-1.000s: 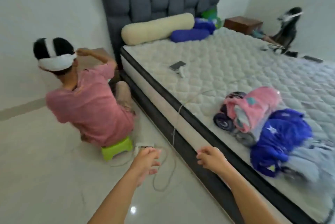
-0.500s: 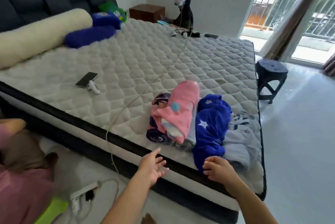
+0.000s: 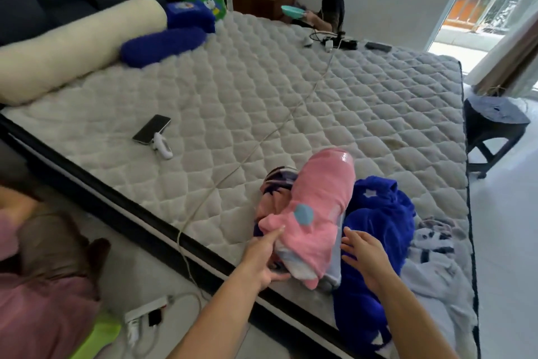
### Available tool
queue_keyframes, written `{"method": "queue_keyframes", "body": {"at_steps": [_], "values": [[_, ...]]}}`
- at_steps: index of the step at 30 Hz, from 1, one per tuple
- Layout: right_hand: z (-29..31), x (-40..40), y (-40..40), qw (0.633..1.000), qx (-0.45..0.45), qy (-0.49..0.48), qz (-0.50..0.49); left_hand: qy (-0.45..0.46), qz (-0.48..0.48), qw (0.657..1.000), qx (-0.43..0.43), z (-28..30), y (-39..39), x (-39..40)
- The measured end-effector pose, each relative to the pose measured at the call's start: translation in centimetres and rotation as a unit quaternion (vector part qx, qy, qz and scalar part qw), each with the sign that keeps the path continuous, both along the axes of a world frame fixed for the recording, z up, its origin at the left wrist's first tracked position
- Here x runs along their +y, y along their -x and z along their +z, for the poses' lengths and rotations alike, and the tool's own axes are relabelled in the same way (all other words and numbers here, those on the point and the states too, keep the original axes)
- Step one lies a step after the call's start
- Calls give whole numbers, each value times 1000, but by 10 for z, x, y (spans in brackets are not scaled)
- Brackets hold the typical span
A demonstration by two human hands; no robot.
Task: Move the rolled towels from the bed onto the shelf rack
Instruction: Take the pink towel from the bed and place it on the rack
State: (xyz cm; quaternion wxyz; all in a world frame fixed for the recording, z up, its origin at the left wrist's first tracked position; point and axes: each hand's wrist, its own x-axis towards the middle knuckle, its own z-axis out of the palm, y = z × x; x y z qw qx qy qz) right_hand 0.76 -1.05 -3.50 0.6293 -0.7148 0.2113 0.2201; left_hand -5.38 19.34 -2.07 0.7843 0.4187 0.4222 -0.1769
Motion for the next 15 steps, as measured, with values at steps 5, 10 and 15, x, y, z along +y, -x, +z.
{"method": "queue_keyframes", "body": {"at_steps": [5, 10, 15], "values": [[3, 0, -61, 1000, -17, 2, -9, -31, -30, 998, 46, 5, -33, -11], [-5, -1, -113, 998, 1, 45, 45, -99, -34, 992, 65, 2, -59, -25], [-23, 12, -143, 993, 34, 49, 101, -147, -14, 987, 69, -2, -70, -25]]}}
